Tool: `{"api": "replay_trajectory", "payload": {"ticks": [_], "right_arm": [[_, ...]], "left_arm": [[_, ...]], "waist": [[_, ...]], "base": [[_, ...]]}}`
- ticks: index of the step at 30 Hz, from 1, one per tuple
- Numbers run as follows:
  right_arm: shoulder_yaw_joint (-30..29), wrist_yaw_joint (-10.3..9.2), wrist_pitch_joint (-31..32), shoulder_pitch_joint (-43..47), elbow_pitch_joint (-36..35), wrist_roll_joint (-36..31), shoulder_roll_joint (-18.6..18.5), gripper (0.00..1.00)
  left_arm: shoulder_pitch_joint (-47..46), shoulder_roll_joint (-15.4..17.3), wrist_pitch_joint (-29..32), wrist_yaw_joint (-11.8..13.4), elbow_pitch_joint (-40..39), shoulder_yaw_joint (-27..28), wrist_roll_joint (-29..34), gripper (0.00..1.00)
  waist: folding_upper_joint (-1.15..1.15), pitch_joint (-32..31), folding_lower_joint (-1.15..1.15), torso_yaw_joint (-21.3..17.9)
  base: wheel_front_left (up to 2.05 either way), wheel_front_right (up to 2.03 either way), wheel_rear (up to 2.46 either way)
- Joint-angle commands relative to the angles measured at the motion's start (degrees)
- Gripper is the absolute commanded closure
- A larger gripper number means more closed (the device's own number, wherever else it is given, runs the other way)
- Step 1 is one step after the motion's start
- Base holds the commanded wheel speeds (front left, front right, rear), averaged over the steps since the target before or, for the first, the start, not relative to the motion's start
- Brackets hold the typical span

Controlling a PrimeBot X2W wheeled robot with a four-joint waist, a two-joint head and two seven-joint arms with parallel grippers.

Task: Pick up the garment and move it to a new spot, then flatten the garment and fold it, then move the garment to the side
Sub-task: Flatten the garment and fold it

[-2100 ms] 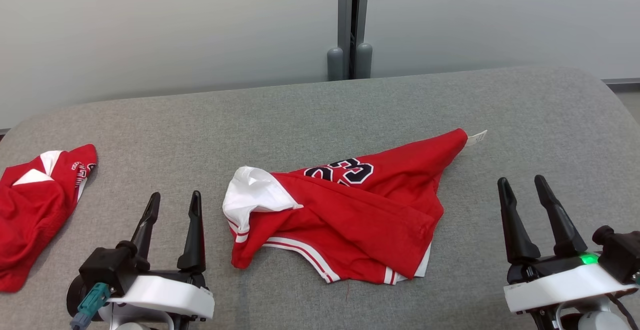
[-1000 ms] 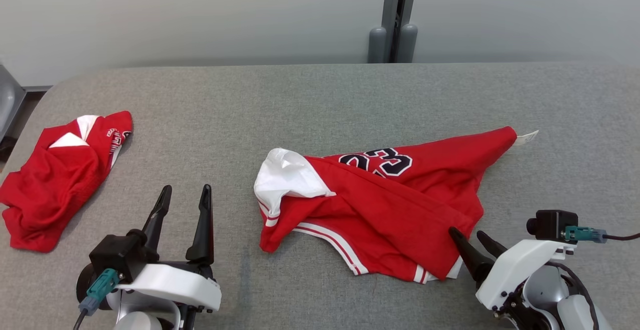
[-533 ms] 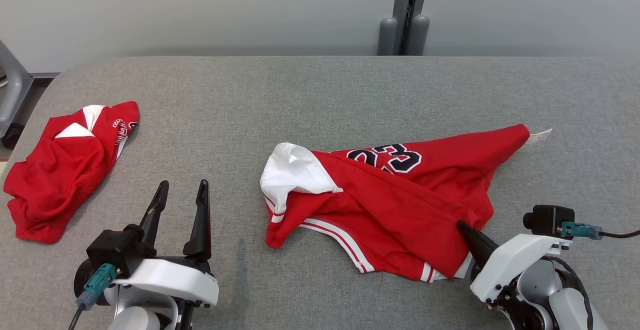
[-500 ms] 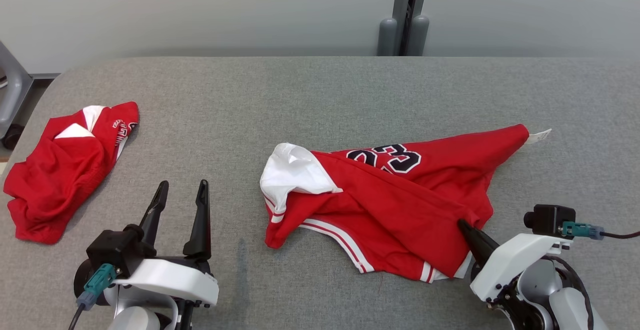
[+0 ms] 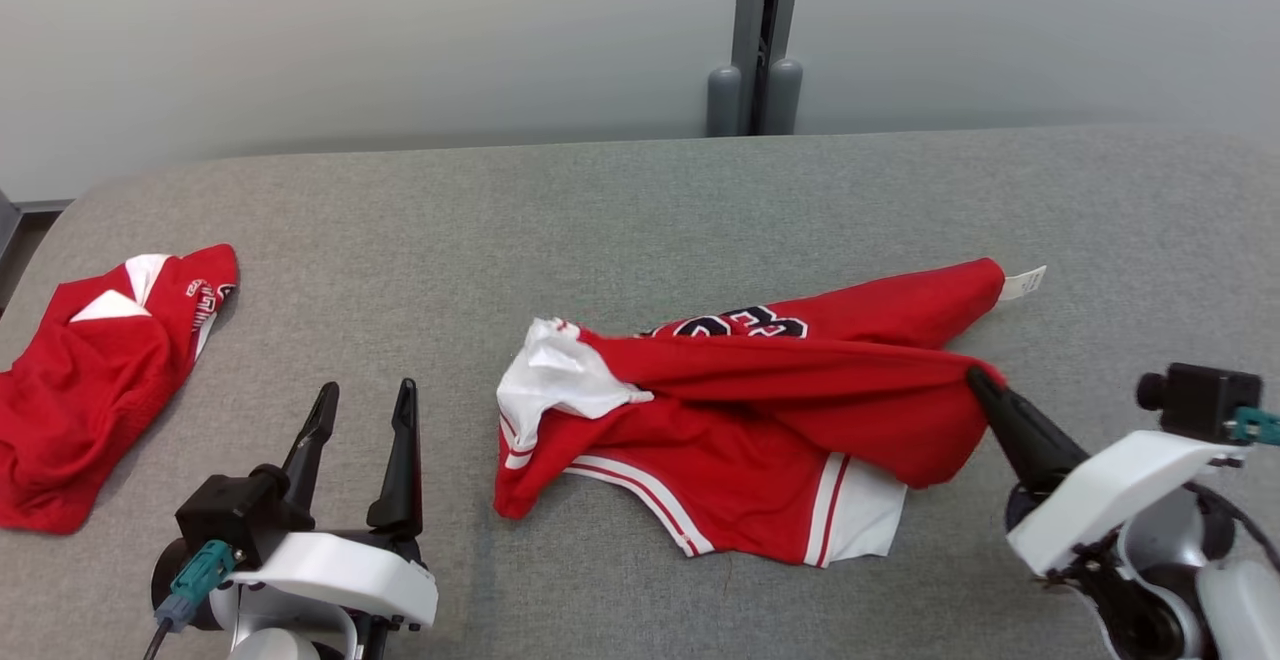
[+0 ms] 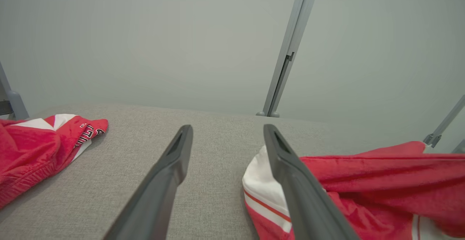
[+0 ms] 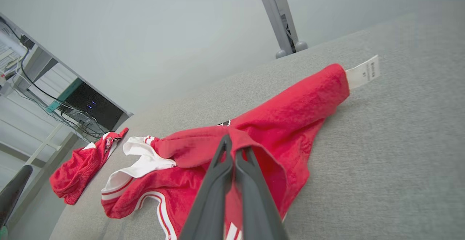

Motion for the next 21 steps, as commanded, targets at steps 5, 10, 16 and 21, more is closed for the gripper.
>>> {"api": "replay_trajectory", "payload": {"ticks": [5,10,16,21], "right_arm": [[-2.6,0.09,4.1,4.0,-5.2,1.0,-3.9,1.00],[-4.7,0.09,6.4,7.7,-5.5,0.7,-7.1,1.00],[-3.9,0.08,6.0,10.0,-0.4,-0.5,-9.3,1.00],[-1.7,0.05,5.5,10.2,5.2,-0.4,-9.3,1.00]], "left_arm": [[0.3,0.1,0.0,-0.1,0.6,-0.1,-0.6,0.00],[0.2,0.0,0.0,-0.3,0.9,-0.3,-0.9,0.00],[-0.2,0.2,0.1,-0.6,1.3,-0.6,-1.0,0.00],[-0.7,0.3,0.1,-0.6,1.5,-0.8,-1.1,0.00]], "waist": [[0.00,-0.5,0.00,-0.8],[0.00,-0.6,0.00,-0.9],[0.00,-0.5,0.00,-0.7],[0.00,-0.5,0.00,-0.2]], "base": [[0.00,0.00,0.00],[0.00,0.00,0.00],[0.00,0.00,0.00],[0.00,0.00,0.00]]}}
